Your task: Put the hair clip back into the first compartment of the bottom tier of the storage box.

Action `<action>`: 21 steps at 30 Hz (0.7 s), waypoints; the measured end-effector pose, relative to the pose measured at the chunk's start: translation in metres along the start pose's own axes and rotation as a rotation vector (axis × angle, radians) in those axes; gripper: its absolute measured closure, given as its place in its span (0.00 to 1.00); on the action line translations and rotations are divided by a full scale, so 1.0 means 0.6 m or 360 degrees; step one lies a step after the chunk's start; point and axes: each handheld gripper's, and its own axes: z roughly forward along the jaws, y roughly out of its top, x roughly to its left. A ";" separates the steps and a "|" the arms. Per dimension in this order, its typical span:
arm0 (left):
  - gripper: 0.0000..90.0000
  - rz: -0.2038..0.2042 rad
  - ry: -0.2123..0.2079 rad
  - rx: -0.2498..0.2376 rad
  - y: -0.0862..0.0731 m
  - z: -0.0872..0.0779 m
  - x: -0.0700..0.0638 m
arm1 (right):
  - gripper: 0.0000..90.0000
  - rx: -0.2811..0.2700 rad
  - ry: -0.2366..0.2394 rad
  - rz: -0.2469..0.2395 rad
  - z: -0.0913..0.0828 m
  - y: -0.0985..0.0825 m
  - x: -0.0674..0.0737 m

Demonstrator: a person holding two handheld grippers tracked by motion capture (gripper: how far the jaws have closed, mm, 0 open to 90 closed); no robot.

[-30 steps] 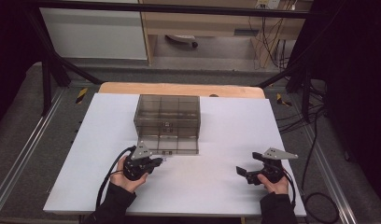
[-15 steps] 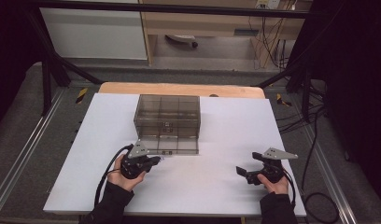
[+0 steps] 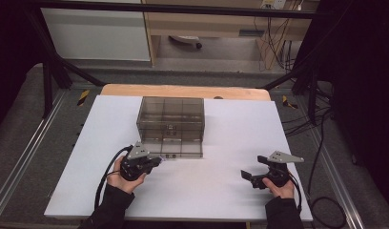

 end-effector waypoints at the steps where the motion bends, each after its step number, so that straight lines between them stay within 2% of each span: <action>1: 0.99 -0.0004 0.0000 0.0000 0.000 0.000 0.001 | 0.01 -0.0002 -0.0002 0.0001 0.000 0.000 0.000; 21: 0.99 -0.0005 0.0022 -0.0001 0.008 -0.008 0.009 | 0.01 0.0005 -0.0005 -0.0002 0.000 0.000 0.000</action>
